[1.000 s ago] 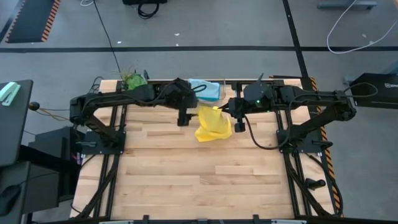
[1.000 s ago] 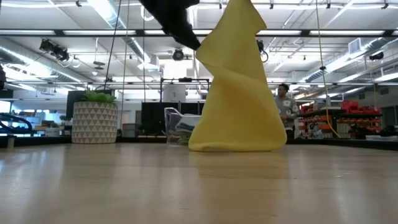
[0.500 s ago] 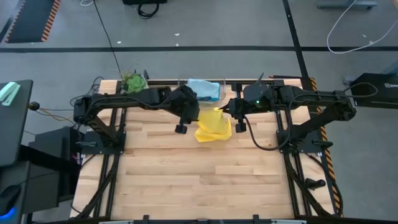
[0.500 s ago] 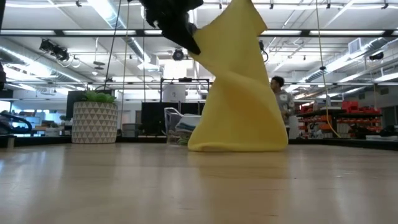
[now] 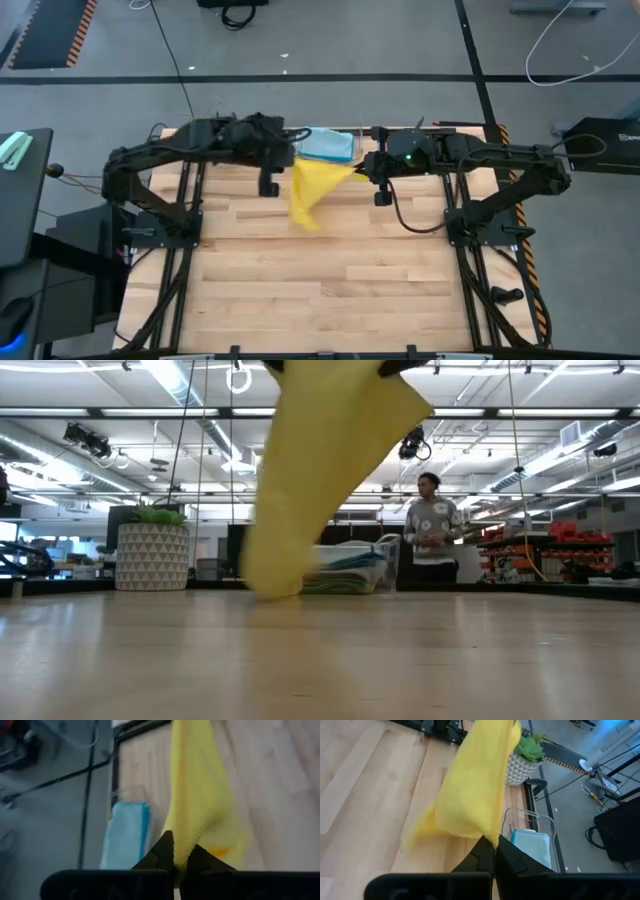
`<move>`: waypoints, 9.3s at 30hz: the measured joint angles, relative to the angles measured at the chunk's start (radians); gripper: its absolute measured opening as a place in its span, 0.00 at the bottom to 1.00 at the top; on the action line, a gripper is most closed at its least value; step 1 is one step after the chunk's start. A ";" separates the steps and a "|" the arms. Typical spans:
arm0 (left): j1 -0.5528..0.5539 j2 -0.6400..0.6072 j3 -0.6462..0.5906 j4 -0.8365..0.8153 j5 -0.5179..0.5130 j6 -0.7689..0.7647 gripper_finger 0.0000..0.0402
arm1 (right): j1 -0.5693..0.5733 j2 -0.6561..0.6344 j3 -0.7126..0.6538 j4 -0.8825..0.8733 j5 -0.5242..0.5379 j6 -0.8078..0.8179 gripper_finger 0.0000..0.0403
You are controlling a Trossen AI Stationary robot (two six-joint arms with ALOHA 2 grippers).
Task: Fold microfiber towels
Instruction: Fold the yellow microfiber cloth
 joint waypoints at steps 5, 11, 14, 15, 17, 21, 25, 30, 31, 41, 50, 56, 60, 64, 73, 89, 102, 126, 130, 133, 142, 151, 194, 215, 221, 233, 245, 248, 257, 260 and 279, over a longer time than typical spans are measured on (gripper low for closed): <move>-0.073 -0.007 0.117 -0.203 -0.123 -0.135 0.02 | -0.001 0.052 -0.004 0.041 -0.005 -0.007 0.02; -0.236 -0.008 0.030 -0.243 -0.131 -0.345 0.01 | 0.032 0.123 -0.045 0.067 -0.029 -0.004 0.02; -0.329 -0.008 -0.097 -0.149 -0.129 -0.436 0.02 | 0.078 0.120 -0.112 0.080 -0.034 0.033 0.02; -0.359 -0.008 -0.146 -0.103 -0.128 -0.470 0.02 | 0.096 0.114 -0.142 0.086 -0.035 0.053 0.02; -0.418 -0.007 -0.243 0.003 -0.126 -0.532 0.02 | 0.136 0.097 -0.209 0.102 -0.035 0.099 0.02; -0.519 0.001 -0.451 0.320 -0.105 -0.656 0.01 | 0.239 0.076 -0.365 0.174 -0.045 0.174 0.02; -0.584 0.044 -0.596 0.605 -0.102 -0.752 0.04 | 0.334 0.078 -0.510 0.292 -0.101 0.228 0.02; -0.619 0.148 -0.655 0.786 -0.103 -0.841 0.10 | 0.439 0.084 -0.621 0.385 -0.133 0.367 0.10; -0.624 0.168 -0.651 0.794 -0.102 -0.842 0.12 | 0.458 0.084 -0.634 0.395 -0.136 0.401 0.14; -0.664 0.166 -0.448 0.527 -0.014 -0.914 0.47 | 0.612 0.056 -0.625 0.357 -0.136 0.807 0.46; -0.651 0.140 -0.645 0.559 -0.116 -0.943 0.15 | 0.646 0.122 -0.746 0.744 0.129 0.983 0.12; -0.586 0.138 -0.791 0.742 -0.117 -0.901 0.05 | 0.575 0.216 -0.772 0.860 0.305 1.065 0.05; -0.539 0.138 -0.842 0.764 -0.116 -0.866 0.04 | 0.512 0.331 -0.768 0.932 0.285 1.067 0.02; -0.501 0.139 -0.856 0.737 -0.118 -0.791 0.02 | 0.465 0.427 -0.767 0.979 0.191 1.074 0.02; -0.433 0.139 -0.857 0.595 -0.089 -0.714 0.02 | 0.465 0.417 -0.761 0.808 0.034 1.038 0.02; -0.455 0.139 -0.861 0.518 -0.080 -0.566 0.03 | 0.421 -0.079 -0.768 0.405 0.114 0.895 0.01; -0.612 -0.005 -1.137 0.966 0.017 -0.767 0.02 | 0.616 0.071 -0.768 0.684 0.383 1.001 0.01; -0.709 0.102 -1.198 1.178 -0.388 -1.020 0.60 | 0.630 0.268 -0.664 0.907 0.582 0.948 0.01; -0.674 0.133 -1.199 1.265 -0.386 -0.971 0.53 | 0.629 0.288 -0.626 0.907 0.583 0.911 0.01; -0.659 0.140 -1.198 1.301 -0.384 -0.949 0.46 | 0.629 0.303 -0.600 0.910 0.586 0.889 0.01; -0.585 0.180 -1.198 1.298 -0.335 -0.938 0.20 | 0.644 0.326 -0.552 0.879 0.501 0.858 0.05; -0.589 0.169 -1.196 1.311 -0.333 -0.843 0.04 | 0.795 0.448 -0.281 0.398 0.374 1.119 0.38; -0.699 -0.003 -1.000 0.684 -0.302 -0.766 0.04 | 0.964 0.531 -0.199 0.030 0.318 1.402 0.01; -0.870 0.126 -0.997 0.892 -0.267 -1.309 0.68 | 1.002 0.507 -0.199 0.021 0.350 1.403 0.01; -0.905 0.266 -0.938 0.896 -0.387 -1.431 0.65 | 1.003 0.507 -0.199 0.022 0.364 1.405 0.01; -0.934 0.397 -0.752 0.716 -0.450 -1.439 0.66 | 1.003 0.507 -0.199 0.020 0.393 1.396 0.02; -0.964 0.287 -0.752 0.510 -0.654 -1.384 0.03 | 1.018 0.440 -0.199 0.013 0.436 1.380 0.02; -0.981 0.198 -0.752 0.420 -0.668 -1.383 0.02 | 1.018 0.393 -0.199 0.010 0.453 1.359 0.02; -1.047 -0.026 -0.517 -0.004 -0.598 -1.303 0.02 | 1.007 0.197 -0.198 0.009 0.506 1.327 0.02; -1.046 -0.042 -0.337 -0.205 -0.599 -1.266 0.01 | 0.985 0.111 -0.198 0.009 0.525 1.324 0.02; -0.395 -0.418 -0.975 0.344 -0.365 -0.842 0.01 | 0.268 -0.133 -0.556 -0.006 0.245 1.125 0.01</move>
